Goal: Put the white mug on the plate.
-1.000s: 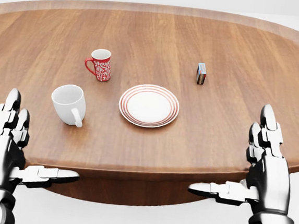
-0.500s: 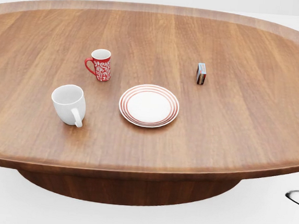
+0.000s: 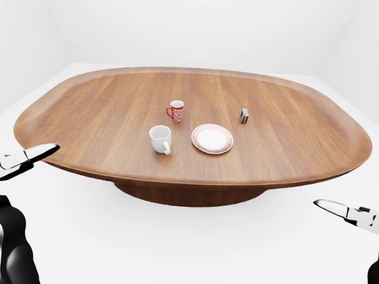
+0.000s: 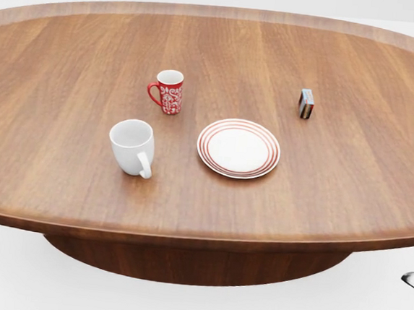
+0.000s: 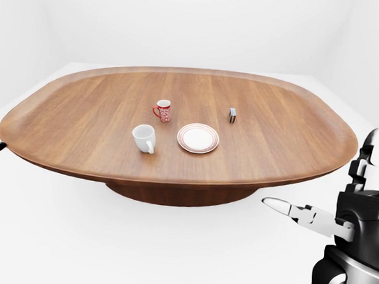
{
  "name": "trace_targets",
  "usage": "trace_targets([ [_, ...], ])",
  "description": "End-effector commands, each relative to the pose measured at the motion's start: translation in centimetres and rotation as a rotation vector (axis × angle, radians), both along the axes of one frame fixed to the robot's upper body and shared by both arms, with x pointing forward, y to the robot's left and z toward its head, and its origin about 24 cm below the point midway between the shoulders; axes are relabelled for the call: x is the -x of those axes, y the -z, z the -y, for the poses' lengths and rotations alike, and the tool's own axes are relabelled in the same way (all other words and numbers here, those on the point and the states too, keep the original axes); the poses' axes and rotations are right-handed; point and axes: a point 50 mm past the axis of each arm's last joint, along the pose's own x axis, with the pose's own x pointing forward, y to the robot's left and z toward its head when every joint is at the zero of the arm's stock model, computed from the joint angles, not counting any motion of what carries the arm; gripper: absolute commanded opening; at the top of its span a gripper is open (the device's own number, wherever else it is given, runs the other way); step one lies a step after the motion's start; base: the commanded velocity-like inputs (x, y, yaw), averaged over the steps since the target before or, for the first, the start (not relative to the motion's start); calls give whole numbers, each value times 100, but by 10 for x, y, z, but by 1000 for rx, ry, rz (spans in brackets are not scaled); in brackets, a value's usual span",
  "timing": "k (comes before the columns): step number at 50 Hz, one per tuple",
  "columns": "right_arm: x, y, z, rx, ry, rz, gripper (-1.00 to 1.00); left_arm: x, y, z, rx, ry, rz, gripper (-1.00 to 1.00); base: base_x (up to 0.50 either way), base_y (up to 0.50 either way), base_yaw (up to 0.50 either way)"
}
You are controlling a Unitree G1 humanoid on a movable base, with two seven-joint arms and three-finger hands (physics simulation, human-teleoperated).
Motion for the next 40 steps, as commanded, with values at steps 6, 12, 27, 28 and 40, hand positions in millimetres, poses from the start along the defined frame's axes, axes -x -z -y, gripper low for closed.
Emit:
trace_targets([
  [6,-2,3,-2,6,-13,-18,100,2,0,-1,-2,-11,2,100,0,50,0],
  [12,-2,4,-1,0,-18,-26,100,3,0,0,-5,-15,2,100,0,50,0],
  [27,-4,6,-1,-12,-40,-28,100,2,-1,2,-7,-7,8,100,4,27,0],
  [28,-4,6,-2,-11,-40,-28,100,2,-1,2,-8,-7,7,100,42,0,0],
  [40,-6,8,-2,-11,-50,-43,100,2,-1,2,-7,-7,7,100,50,0,0],
])
